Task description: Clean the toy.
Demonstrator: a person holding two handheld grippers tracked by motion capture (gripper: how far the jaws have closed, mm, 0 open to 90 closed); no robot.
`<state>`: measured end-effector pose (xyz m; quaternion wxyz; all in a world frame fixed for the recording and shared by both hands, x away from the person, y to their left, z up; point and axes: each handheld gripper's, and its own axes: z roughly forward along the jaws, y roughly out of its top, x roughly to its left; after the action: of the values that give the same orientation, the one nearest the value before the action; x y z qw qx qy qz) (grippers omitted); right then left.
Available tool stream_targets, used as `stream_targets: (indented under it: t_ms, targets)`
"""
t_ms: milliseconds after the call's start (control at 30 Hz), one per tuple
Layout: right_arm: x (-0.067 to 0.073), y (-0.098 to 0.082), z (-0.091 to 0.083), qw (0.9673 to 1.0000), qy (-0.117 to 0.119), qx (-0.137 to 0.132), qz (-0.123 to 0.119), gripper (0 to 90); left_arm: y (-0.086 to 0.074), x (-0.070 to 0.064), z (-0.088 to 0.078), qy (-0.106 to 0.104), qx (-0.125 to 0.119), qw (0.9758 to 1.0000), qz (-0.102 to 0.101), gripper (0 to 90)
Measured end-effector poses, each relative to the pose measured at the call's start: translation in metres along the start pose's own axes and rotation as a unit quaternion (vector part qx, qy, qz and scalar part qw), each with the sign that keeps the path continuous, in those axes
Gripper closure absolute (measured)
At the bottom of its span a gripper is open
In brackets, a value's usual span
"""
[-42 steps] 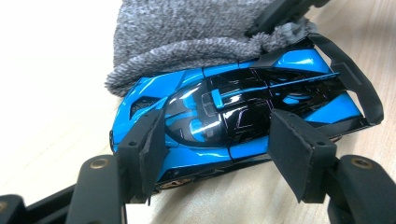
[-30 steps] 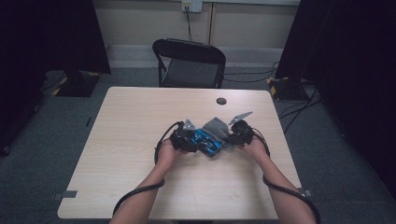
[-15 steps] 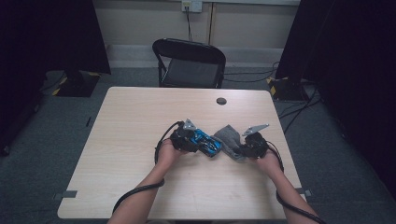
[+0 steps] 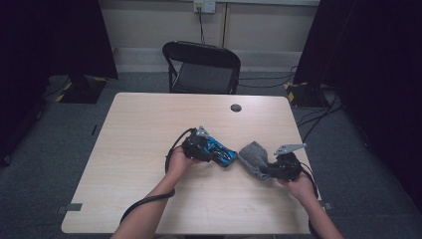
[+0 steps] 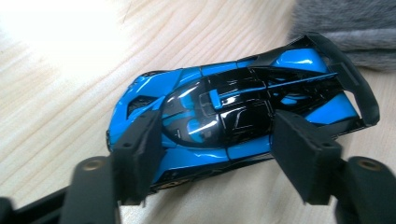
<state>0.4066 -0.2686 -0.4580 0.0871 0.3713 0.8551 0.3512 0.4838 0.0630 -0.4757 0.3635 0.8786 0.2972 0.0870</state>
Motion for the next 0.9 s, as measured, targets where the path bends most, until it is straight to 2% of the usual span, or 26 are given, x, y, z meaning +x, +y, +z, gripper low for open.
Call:
stream_targets:
  t_ms: [67, 200, 300, 367, 500, 667, 767, 900]
  targets:
    - [0.0, 0.003, -0.009, 1.0, -0.001, -0.008, 0.002, 77.4, 0.003, 0.001, -0.001, -0.004, 0.008, 0.9999, -0.01, 26.0]
    - [0.002, 0.015, -0.025, 0.9997, -0.002, -0.026, -0.002, 77.4, 0.008, 0.002, -0.015, 0.0, -0.007, 0.9998, -0.017, 23.1]
    - [0.007, 0.026, -0.028, 0.9994, 0.006, -0.032, -0.011, 77.4, 0.008, 0.002, -0.032, -0.001, -0.021, 0.9997, -0.01, 23.0]
    - [0.014, 0.036, -0.026, 0.9992, 0.012, -0.034, -0.02, 77.4, 0.005, 0.003, -0.046, 0.007, -0.024, 0.9997, -0.005, 22.6]
    - [0.036, 0.055, -0.014, 0.9974, 0.034, -0.038, -0.05, 77.4, -0.005, 0.009, -0.078, 0.018, -0.038, 0.9991, -0.007, 23.1]
    - [0.068, 0.075, 0.009, 0.9933, 0.066, -0.034, -0.089, 77.4, -0.021, 0.017, -0.113, 0.036, -0.05, 0.998, -0.011, 23.5]
    - [0.087, 0.084, 0.026, 0.9901, 0.083, -0.023, -0.111, 77.3, -0.031, 0.019, -0.128, 0.037, -0.059, 0.9975, -0.014, 25.6]
    - [0.108, 0.093, 0.051, 0.985, 0.105, 0.0, -0.137, 77.3, -0.044, 0.018, -0.14, 0.037, -0.063, 0.9972, -0.015, 26.5]
